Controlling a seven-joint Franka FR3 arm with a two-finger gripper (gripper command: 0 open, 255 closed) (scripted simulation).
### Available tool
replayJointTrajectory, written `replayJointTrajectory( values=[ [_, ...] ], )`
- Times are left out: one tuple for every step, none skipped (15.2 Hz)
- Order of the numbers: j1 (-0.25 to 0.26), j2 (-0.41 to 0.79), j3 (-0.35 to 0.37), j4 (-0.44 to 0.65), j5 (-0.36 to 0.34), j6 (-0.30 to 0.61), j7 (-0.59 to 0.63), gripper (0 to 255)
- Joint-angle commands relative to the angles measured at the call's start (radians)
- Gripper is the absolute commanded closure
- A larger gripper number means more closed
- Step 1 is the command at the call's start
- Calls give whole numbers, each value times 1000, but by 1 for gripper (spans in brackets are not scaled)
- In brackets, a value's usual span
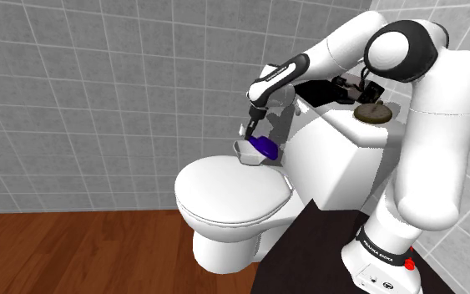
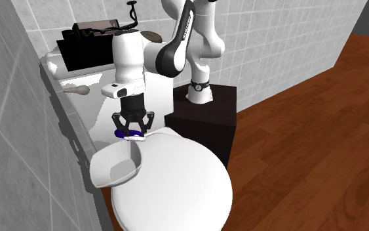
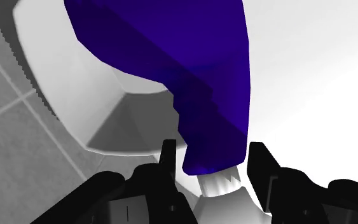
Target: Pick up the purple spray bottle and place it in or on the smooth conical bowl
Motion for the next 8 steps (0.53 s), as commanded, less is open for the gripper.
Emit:
replayJointTrajectory(
  values=[
    [-25,68,5,103,25,-41,-26,255],
    [-39,102,7,156,35,-63,-36,255],
    [-52,136,10,210,44,-86,-44,255],
    [-66,171,13,267,52,-109,-51,255],
    [-71,181,14,284,54,-117,-53,255],
    [-73,188,17,280,58,-106,-56,255],
    [-75,196,19,277,62,-96,-60,255],
    [-76,203,22,275,67,-86,-63,255]
  ],
)
